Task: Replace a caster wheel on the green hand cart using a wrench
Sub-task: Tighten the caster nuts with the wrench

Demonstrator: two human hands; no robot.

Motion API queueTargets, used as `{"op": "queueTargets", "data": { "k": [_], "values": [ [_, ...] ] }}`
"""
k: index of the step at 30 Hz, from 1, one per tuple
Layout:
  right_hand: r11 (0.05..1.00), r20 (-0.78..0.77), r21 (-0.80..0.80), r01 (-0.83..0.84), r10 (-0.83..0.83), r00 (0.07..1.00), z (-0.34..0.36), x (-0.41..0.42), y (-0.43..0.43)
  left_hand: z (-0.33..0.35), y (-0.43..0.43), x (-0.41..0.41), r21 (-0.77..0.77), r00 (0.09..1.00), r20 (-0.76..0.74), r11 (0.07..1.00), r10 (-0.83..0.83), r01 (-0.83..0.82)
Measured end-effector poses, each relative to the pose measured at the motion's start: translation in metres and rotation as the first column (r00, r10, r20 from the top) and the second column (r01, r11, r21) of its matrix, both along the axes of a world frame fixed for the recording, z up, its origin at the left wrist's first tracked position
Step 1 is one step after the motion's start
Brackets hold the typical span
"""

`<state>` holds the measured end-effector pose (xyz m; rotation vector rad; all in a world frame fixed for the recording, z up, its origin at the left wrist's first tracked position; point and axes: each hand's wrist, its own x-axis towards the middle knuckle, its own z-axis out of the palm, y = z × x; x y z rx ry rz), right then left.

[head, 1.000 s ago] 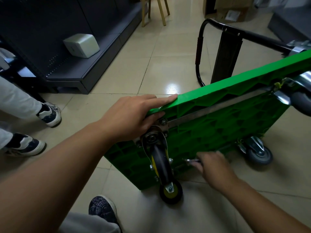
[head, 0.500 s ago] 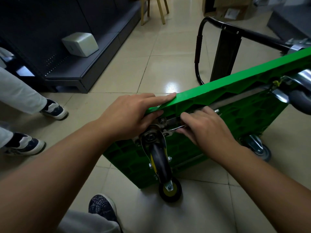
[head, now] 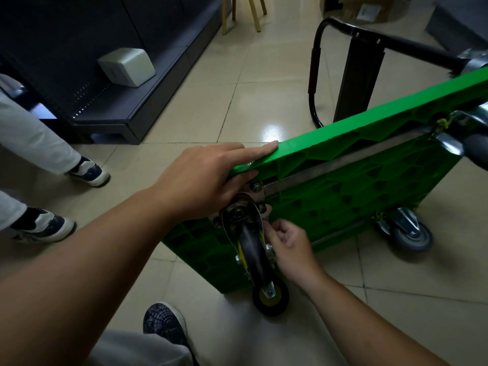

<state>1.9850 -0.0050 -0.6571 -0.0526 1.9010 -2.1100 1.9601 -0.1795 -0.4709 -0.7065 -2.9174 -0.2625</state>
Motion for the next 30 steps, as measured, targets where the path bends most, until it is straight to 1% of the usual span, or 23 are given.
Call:
{"op": "queueTargets", "data": {
  "k": [2,3,4,5,6,7,8,9,10,11,12,13,14,15,18,21,23,28,30],
  "values": [
    [0.999,0.066,0.036,-0.015,0.012,0.998,-0.001,0.003,0.013,0.000,0.000,-0.001,-0.003,1.000,0.002,1.000,-0.001,0.001],
    [0.993,0.093,0.110,-0.053,0.043,0.995,-0.002,0.005,0.025,0.001,0.000,0.000,-0.007,1.000,0.006,1.000,0.002,-0.002],
    [0.956,0.089,0.265,-0.129,0.109,0.990,-0.004,0.005,0.041,0.002,-0.001,0.000,-0.012,1.000,0.007,1.000,0.005,-0.005],
    [0.831,0.084,0.499,-0.247,0.237,0.968,-0.007,0.002,0.059,0.002,-0.001,0.000,-0.015,1.000,0.007,1.000,0.004,-0.004],
    [0.573,0.115,0.748,-0.335,0.385,0.916,-0.008,0.000,0.078,0.002,-0.001,0.000,-0.013,1.000,0.005,1.000,0.001,-0.001],
    [0.254,0.187,0.900,-0.355,0.511,0.839,-0.004,-0.003,0.094,0.002,-0.001,0.000,-0.009,1.000,0.005,1.000,-0.003,0.003],
    [0.044,0.228,0.950,-0.308,0.576,0.786,0.007,-0.008,0.106,0.001,-0.001,0.000,-0.003,1.000,0.007,1.000,-0.004,0.004],
    [-0.025,0.211,0.968,-0.251,0.625,0.752,0.019,-0.014,0.115,0.002,-0.001,-0.001,0.001,1.000,0.010,1.000,0.000,0.000],
    [0.022,0.132,0.980,-0.198,0.675,0.726,0.033,-0.020,0.119,0.002,0.000,0.000,0.000,1.000,0.013,1.000,0.004,-0.004],
    [0.139,-0.026,0.985,-0.107,0.721,0.692,0.046,-0.026,0.120,0.002,0.000,0.000,-0.006,1.000,0.018,1.000,0.008,-0.007],
    [0.302,-0.238,0.953,0.008,0.731,0.639,0.060,-0.032,0.120,0.002,0.000,0.000,-0.013,1.000,0.022,1.000,0.009,-0.009],
    [0.436,-0.420,0.892,0.120,0.703,0.574,0.073,-0.037,0.117,0.003,0.000,0.000,-0.014,1.000,0.024,1.000,0.010,-0.010],
    [0.525,-0.554,0.823,0.216,0.660,0.507,0.084,-0.041,0.112,0.003,0.000,0.000,-0.011,1.000,0.024,1.000,0.008,-0.008],
    [0.562,-0.618,0.781,0.271,0.636,0.463,0.094,-0.044,0.105,0.003,0.001,0.000,-0.008,1.000,0.021,1.000,0.004,-0.004],
    [0.595,-0.698,0.716,0.365,0.614,0.368,0.110,-0.049,0.090,0.003,0.001,0.000,-0.004,1.000,0.013,1.000,-0.004,0.004],
    [0.591,-0.694,0.717,0.370,0.650,0.308,0.116,-0.056,0.083,0.002,0.000,0.000,0.010,1.000,0.013,1.000,-0.011,0.011],
    [0.592,-0.688,0.723,0.357,0.667,0.287,0.117,-0.061,0.083,0.002,0.000,0.000,0.020,1.000,0.014,1.000,-0.014,0.014],
    [0.607,-0.684,0.728,0.318,0.676,0.275,0.120,-0.071,0.086,0.003,-0.002,-0.001,0.028,1.000,0.027,1.000,-0.008,0.007],
    [0.596,-0.666,0.744,0.301,0.699,0.262,0.122,-0.073,0.090,0.002,-0.002,-0.001,0.037,0.999,0.037,0.999,-0.009,0.007]
  ]
}}
